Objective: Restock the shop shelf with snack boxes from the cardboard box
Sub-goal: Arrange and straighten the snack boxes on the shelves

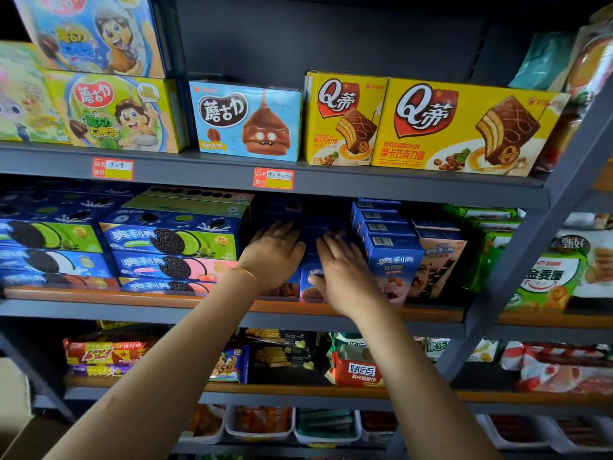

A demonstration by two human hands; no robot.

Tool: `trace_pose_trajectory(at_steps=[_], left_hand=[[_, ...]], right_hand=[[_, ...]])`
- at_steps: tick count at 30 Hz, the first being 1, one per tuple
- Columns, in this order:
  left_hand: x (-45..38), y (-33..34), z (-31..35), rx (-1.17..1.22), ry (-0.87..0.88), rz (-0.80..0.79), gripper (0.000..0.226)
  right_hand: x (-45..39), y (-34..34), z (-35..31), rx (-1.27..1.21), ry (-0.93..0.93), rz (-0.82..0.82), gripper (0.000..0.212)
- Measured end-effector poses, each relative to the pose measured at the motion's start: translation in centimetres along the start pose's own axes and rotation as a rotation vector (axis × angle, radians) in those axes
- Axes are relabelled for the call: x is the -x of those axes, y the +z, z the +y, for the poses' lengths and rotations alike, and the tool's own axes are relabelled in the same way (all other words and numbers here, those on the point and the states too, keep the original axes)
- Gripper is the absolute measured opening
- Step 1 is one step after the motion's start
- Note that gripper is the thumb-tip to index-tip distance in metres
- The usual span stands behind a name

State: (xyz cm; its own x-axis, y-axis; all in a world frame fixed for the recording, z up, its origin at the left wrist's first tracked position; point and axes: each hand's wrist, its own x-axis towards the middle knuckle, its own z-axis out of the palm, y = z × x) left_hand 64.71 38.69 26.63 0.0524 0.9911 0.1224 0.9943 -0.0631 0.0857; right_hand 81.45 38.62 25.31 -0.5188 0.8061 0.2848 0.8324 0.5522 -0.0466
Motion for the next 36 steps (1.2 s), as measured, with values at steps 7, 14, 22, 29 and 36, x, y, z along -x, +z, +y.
trace_pose_trajectory(at_steps=[7,14,22,29,36], left_hand=[[0.9,1.0,0.1,0.008,0.002,0.092,0.054],[1.7,0.2,0.4,0.228,0.076,0.232,0.064],[10.1,0.4,0.1,0.848,-0.179,0.592,0.027],[19.6,6.9,-11.3,0.832,-0.504,0.204,0.019],[34.5,10.8,-25.1,1.117,-0.892,0.321,0.020]], right_hand=[[-0.1,0.6,-0.2,0.004,0.010,-0.004,0.067],[0.4,0.9,0.3,-0.191,-0.063,0.164,0.069],[2.9,1.2,-3.5,-0.823,-0.181,0.426,0.011],[1.8,8.7,-15.6,-1.166,-0.031,-0.109,0.025],[2.6,15.3,-34.4,-1.111,-0.035,-0.483,0.019]])
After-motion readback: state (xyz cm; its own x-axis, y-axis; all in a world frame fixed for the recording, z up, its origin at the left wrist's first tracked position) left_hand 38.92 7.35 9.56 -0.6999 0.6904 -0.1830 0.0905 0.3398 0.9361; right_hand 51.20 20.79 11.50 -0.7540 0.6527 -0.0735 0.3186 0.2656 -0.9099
